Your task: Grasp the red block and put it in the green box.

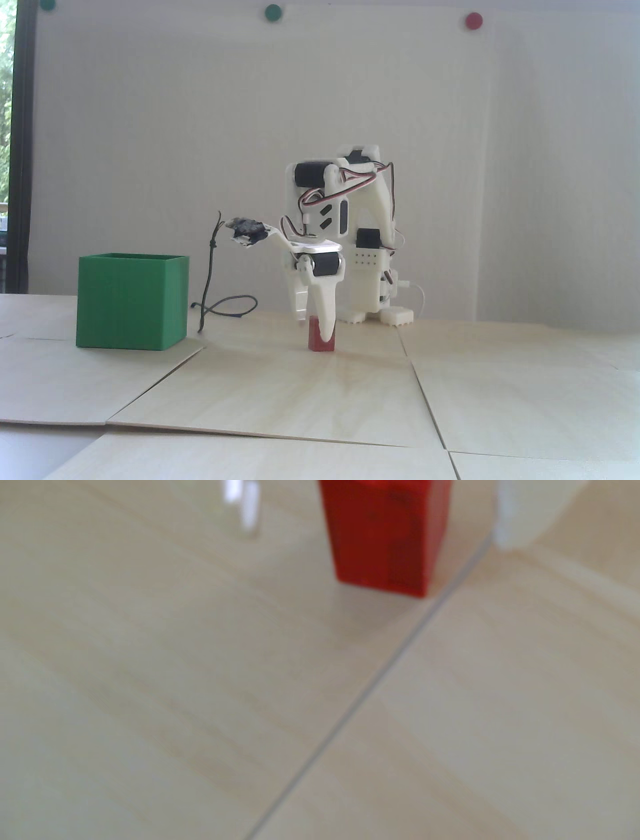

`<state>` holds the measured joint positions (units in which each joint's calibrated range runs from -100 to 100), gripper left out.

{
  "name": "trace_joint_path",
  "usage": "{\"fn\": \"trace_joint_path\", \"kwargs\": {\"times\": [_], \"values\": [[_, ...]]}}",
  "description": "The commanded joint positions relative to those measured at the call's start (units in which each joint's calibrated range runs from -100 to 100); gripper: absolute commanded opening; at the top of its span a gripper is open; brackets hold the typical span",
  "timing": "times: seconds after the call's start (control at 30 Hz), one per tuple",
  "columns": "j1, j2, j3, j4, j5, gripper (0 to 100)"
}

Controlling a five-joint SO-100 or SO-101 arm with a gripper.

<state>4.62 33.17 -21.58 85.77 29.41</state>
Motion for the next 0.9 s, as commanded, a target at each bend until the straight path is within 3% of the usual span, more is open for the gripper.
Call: {"fn": "trace_joint_path", "kwargs": {"times": [0.0,0.07,0.33,0.6,0.7,0.8,0.87], "values": [[0.4,-1.2,-0.4,-1.4,0.0,7],[0.5,-1.2,-0.4,-1.4,0.0,1],[0.4,-2.3,-2.3,-0.4,-0.4,2],[1.3,-4.2,-27.0,13.5,0.0,2],[1.3,-4.1,-29.8,13.7,0.0,3],[1.3,-3.4,-29.8,13.6,0.0,8],[1.3,-2.7,-29.7,13.6,0.1,20]]}}
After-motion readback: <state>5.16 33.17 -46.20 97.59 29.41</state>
